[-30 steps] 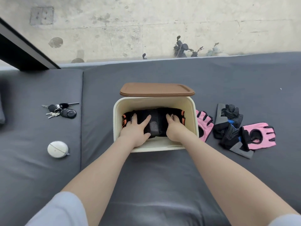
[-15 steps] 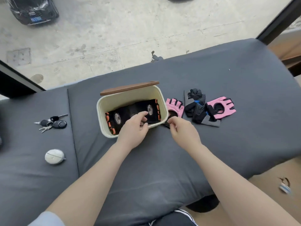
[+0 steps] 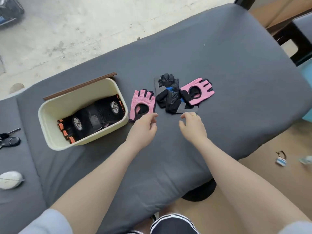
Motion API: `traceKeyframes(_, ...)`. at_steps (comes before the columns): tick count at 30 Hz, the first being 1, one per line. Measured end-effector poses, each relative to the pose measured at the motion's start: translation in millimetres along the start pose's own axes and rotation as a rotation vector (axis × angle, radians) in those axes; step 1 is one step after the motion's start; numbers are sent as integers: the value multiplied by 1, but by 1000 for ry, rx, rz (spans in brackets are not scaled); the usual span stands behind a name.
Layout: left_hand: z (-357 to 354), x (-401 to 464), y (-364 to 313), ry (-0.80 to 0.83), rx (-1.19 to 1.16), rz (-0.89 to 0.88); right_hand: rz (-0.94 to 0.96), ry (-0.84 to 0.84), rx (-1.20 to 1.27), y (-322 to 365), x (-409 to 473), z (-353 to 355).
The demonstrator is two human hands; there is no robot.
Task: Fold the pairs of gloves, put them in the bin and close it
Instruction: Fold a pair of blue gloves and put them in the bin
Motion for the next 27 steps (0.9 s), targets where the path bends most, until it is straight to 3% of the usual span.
traceKeyframes(7, -40, 66, -30, 19, -6, 78, 18, -68, -81, -50, 68, 24)
traceKeyframes(10, -55, 88, -30, 6, -2, 141, -70, 0, -23, -69, 90, 20)
traceKeyframes(14, -80, 108, -23, -33, 26, 251, 60, 73, -201, -81, 107, 14)
traceKeyframes(20, -91, 120, -17, -128, -269, 516, 185, -236, -249, -98, 115, 33)
traceKeyframes(24, -85, 114, -23, -103, -349, 409, 159, -384, -416, -109, 114, 54)
traceKeyframes(27, -71, 98, -23, -40, -384, 300, 155, -207, -503, -109, 108, 45)
Point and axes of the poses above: each hand's wrist, its own x-axis towards the middle knuckle, its own z-axis out of the back of the hand, y = z × x, the point moved 6 cm from there along x, towards the middle knuckle, and after that the axes turned 11 degrees about z, right-handed, at the moved point
